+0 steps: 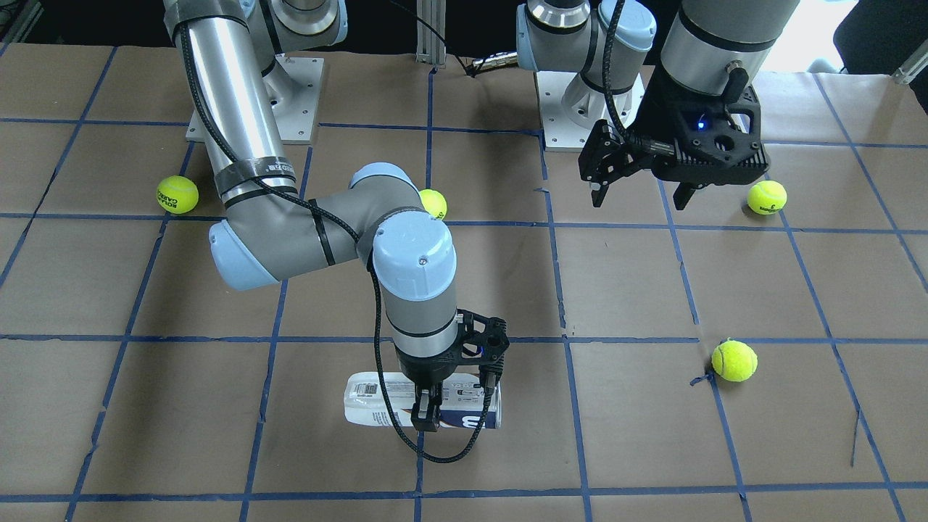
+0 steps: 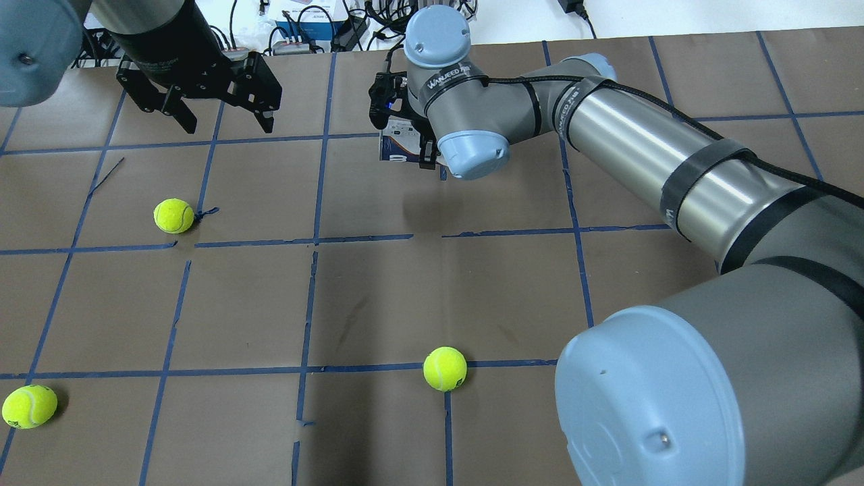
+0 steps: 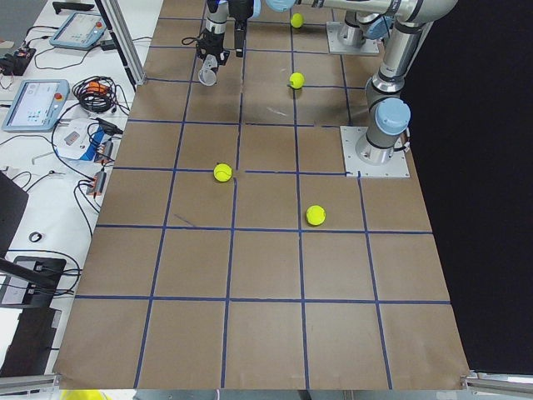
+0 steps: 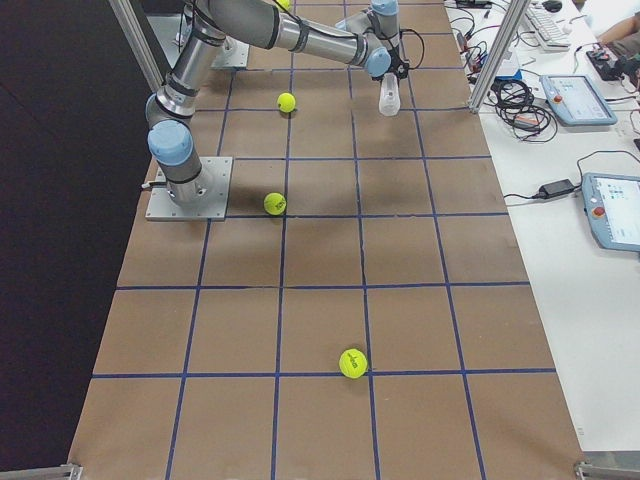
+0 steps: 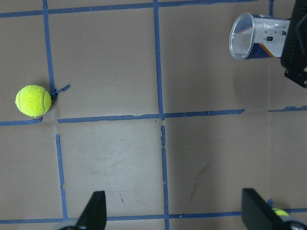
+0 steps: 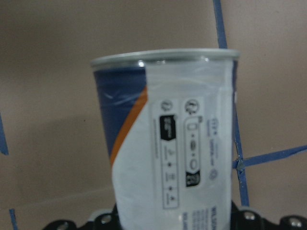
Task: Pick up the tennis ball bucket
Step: 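Carry the can with the right gripper toward the table center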
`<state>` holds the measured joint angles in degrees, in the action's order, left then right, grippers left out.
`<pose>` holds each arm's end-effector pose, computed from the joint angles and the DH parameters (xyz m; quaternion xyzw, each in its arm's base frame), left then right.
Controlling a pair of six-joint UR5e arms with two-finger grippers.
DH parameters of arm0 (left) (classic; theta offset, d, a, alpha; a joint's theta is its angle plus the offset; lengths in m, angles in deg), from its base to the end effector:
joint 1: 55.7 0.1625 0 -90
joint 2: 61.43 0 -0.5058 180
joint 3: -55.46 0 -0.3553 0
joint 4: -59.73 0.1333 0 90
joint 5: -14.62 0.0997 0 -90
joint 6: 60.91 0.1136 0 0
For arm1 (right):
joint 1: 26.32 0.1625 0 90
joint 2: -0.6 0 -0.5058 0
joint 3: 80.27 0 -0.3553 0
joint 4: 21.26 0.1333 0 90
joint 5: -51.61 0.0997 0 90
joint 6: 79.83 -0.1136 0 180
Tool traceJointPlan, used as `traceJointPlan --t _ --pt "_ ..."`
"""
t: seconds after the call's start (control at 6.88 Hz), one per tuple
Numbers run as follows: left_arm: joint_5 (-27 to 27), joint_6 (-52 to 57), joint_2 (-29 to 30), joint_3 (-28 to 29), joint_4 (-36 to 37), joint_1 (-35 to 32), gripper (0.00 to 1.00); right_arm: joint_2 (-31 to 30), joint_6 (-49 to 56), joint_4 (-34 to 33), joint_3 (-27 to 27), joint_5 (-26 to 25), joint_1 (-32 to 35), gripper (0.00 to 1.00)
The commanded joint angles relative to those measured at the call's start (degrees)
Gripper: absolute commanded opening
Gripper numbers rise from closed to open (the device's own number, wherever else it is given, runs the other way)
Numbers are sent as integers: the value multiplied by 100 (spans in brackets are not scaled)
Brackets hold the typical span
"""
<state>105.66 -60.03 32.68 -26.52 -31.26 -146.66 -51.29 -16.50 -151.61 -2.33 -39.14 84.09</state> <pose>-0.1395 -0.4938 0.5829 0.0158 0.9995 -0.0255 0.0091 0.3872 -0.6626 0.3190 0.6616 -0.7394 0.1135 0.0516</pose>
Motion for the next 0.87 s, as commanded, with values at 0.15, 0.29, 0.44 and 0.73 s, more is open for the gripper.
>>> traceJointPlan --t 0.15,0.29,0.44,0.73 --pt "-68 688 273 156 -498 622 100 161 689 -558 334 -250 25 79" --pt "-112 677 710 226 -473 623 100 170 663 -604 371 -215 25 100" --pt "-130 616 1115 392 -429 623 100 162 663 -605 363 -241 25 100" --pt "-530 598 1906 481 -53 589 100 83 663 -605 266 -223 -45 100"
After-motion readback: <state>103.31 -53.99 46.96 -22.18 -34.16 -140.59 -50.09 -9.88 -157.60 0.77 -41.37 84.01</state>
